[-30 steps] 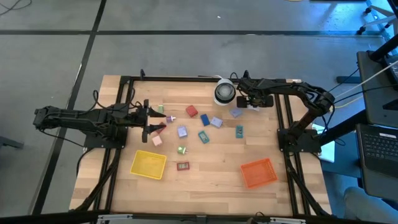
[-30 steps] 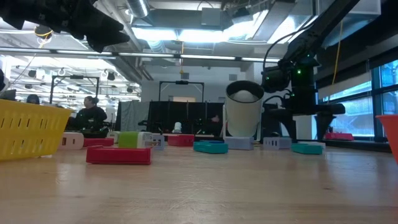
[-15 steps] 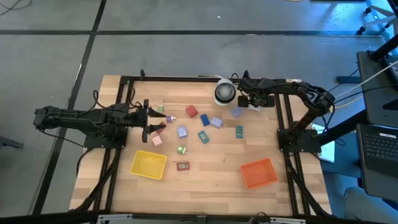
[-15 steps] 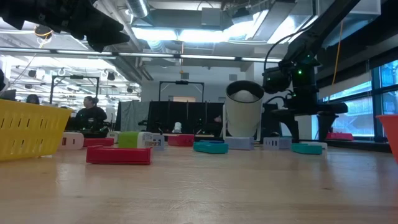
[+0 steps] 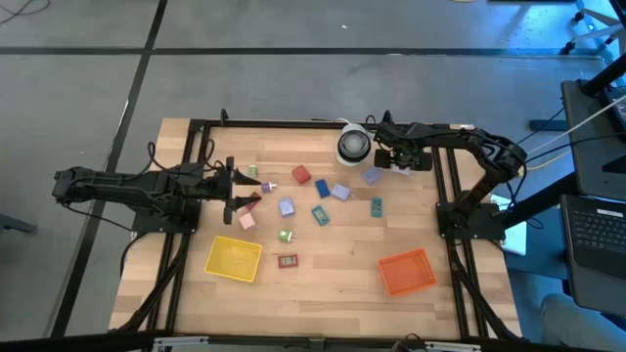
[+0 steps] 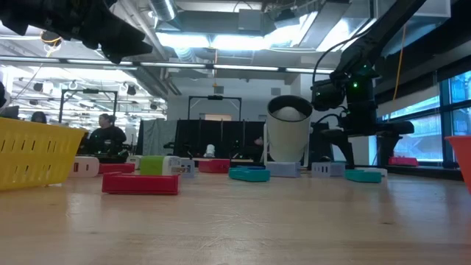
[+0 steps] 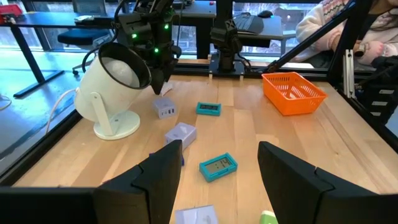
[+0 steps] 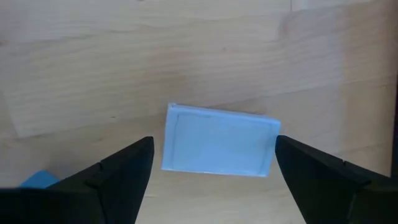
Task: Pick & Place Office items
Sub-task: Put the white digital timer into the yellow bin
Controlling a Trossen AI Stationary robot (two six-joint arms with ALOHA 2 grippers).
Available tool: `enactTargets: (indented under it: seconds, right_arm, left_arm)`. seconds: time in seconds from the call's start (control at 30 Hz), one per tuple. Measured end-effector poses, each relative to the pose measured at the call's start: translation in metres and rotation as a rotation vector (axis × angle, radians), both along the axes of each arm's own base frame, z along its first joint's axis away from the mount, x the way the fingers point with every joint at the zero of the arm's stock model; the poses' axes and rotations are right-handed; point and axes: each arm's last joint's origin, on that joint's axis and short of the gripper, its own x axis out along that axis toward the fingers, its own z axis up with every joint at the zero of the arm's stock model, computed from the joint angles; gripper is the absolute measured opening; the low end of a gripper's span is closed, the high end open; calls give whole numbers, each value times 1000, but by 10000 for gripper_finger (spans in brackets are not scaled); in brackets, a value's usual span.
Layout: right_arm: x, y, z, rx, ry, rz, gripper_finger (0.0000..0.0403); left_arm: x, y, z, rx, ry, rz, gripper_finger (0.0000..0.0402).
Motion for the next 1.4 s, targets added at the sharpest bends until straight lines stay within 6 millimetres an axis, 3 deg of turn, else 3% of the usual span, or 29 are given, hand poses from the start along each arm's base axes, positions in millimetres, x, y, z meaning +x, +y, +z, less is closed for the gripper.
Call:
enactTargets:
  seconds: [0.23, 0.53, 1.4]
  right_arm:
    - [-3, 2, -1, 6, 21, -32, 339]
    - [-11, 10, -18, 4, -4, -70, 339]
    - [-12, 8, -10, -31, -17, 13, 297]
  left_arm:
    - [0, 0, 0, 0, 1, 0, 208]
    - [0, 0, 0, 0, 1, 0, 208]
    - [0, 0, 0, 1, -3, 5, 208]
